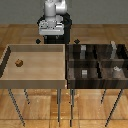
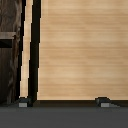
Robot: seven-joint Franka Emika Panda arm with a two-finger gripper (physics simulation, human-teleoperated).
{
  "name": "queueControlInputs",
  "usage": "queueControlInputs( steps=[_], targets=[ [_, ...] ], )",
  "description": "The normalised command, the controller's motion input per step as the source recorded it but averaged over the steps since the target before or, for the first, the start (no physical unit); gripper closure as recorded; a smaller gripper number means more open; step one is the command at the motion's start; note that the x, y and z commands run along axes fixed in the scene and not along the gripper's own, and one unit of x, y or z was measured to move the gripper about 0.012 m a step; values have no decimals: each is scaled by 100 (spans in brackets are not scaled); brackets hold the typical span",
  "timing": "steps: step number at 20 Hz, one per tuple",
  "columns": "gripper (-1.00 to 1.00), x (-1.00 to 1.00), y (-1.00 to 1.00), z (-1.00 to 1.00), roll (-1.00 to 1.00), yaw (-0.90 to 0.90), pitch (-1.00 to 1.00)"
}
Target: Place the loaf of bread into the appropriate compartment.
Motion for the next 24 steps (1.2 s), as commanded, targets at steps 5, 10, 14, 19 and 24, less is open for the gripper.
queueControlInputs(
  steps=[5,10,14,19,24],
  targets=[
    [-100,0,0,0,0,0,0],
    [-100,0,0,0,0,0,0],
    [-100,0,0,0,0,0,0],
    [-100,0,0,0,0,0,0],
    [-100,0,0,0,0,0,0]
  ],
)
